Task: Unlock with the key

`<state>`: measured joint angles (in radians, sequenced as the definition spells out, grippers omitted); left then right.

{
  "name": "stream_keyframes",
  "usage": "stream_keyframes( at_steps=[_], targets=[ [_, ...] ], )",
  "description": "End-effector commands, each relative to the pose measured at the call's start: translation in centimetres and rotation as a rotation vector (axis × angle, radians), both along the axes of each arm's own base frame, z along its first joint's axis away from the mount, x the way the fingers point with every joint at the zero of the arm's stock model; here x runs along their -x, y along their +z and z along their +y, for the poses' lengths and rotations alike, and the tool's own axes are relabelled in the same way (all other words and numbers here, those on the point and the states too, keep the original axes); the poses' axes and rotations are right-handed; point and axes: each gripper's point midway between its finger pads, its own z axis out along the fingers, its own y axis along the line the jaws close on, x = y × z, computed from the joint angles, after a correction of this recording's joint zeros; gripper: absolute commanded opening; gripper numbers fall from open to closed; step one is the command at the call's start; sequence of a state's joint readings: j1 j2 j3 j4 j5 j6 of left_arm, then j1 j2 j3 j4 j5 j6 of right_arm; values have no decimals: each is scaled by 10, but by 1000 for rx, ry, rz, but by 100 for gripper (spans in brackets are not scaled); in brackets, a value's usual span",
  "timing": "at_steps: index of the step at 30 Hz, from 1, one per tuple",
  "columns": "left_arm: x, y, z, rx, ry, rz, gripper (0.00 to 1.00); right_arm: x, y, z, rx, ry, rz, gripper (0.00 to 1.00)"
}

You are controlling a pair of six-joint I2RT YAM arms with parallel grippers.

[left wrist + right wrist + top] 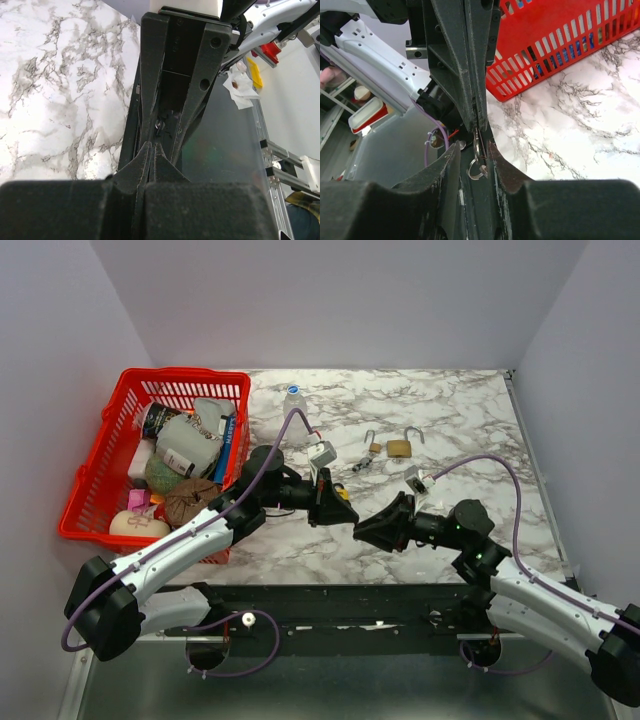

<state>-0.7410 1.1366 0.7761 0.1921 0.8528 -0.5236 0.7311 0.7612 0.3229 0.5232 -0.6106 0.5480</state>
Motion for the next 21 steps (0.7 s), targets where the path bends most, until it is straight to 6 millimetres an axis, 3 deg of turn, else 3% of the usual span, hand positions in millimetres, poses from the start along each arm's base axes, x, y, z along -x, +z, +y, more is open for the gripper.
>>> stream_keyframes(
  at_steps=[1, 7, 14, 17, 18, 20, 21],
  targets=[
    [-6, 22, 1, 42, 33, -76, 0, 4, -2, 1, 9, 32, -2, 34],
    [-8, 21, 2, 41, 42, -75, 0, 4, -3, 1, 10, 29, -1, 29],
    [-7, 20, 2, 37, 31, -73, 0, 2, 0, 0, -6, 12, -6, 6],
    [-8, 18, 2, 27, 39, -73, 0, -2, 0, 0, -14, -10, 4, 1],
    [-12, 17, 2, 20, 58, -75, 7, -3, -2, -1, -12, -19, 21, 1],
    [-19, 11, 3, -11, 100, -73, 33, -13, -7, -3, -11, -83, 55, 1],
    [-32, 9, 3, -31, 169, -80, 62, -15, -8, -5, -15, -106, 64, 1]
  ],
)
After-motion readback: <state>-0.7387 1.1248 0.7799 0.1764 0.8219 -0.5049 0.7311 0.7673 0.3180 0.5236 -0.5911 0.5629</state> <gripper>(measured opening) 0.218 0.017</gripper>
